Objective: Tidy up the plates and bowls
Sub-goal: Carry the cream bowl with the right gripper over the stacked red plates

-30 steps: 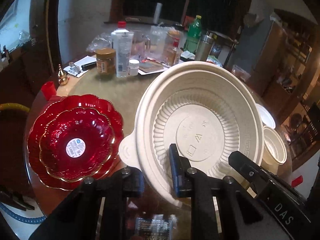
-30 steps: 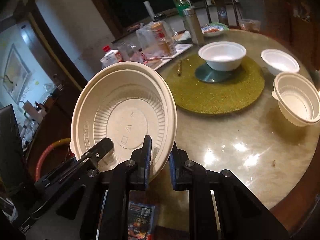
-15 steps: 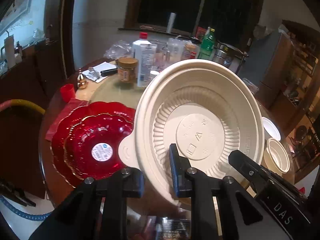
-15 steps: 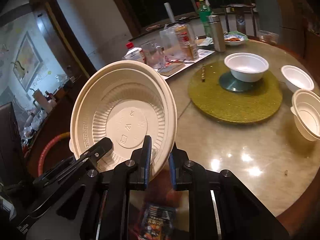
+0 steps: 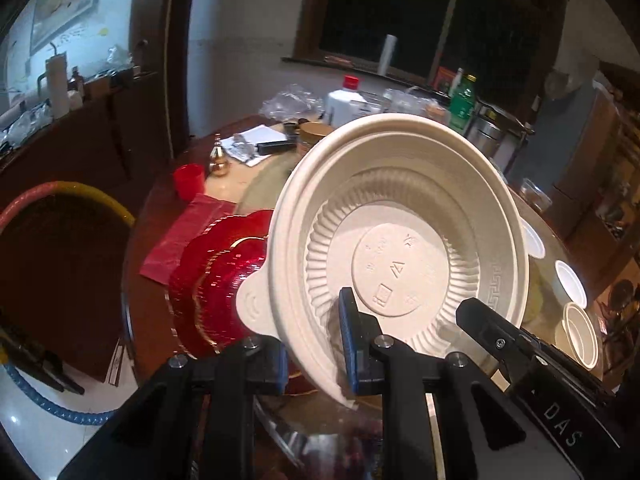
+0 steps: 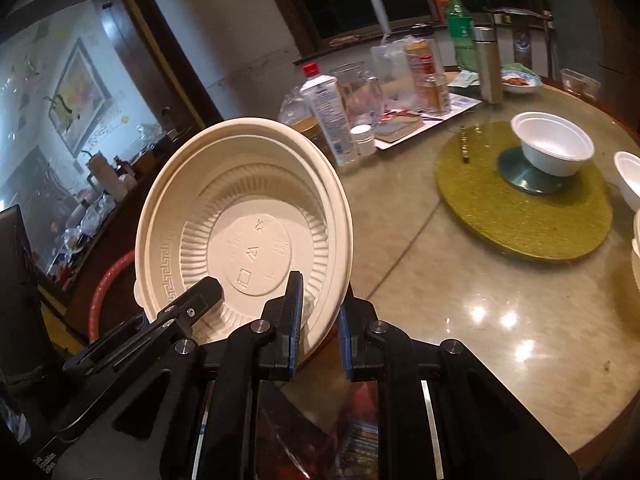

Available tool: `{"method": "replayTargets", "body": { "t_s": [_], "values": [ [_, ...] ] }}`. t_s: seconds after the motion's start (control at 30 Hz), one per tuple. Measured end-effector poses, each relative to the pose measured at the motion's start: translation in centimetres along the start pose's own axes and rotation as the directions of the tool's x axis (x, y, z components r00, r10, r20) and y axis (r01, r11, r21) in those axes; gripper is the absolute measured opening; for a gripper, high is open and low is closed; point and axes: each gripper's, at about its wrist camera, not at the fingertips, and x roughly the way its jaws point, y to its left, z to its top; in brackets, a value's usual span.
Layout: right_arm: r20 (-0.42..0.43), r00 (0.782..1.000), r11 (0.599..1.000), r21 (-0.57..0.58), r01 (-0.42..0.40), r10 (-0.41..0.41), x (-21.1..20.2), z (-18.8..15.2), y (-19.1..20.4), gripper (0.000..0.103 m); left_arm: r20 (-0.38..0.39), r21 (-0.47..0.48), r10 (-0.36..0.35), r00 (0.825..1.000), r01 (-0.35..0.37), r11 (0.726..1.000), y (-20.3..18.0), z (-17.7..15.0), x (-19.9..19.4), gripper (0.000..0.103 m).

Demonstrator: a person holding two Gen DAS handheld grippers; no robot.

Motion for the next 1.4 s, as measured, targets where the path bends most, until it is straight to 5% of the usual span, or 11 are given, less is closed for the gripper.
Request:
{"method": "replayTargets", "body": {
  "t_s": [0.6, 1.4],
  "values": [
    [-0.105, 0.994, 0.996, -0.083, -0.012, 0.003, 5.4, 1.0, 4.5, 0.016, -0.064, -0.092, 0.07, 0.995, -0.076, 0.993, 5.1, 1.0, 2.1, 0.02],
    [-0.251, 0.968, 0.999, -0.047, 0.012, -0.024, 10.5, 0.2, 2.8, 0.016, -0.204, -0.064, 0.105, 0.973, -0.12, 0.991, 5.8, 0.0, 6.7, 0.021]
  ]
}}
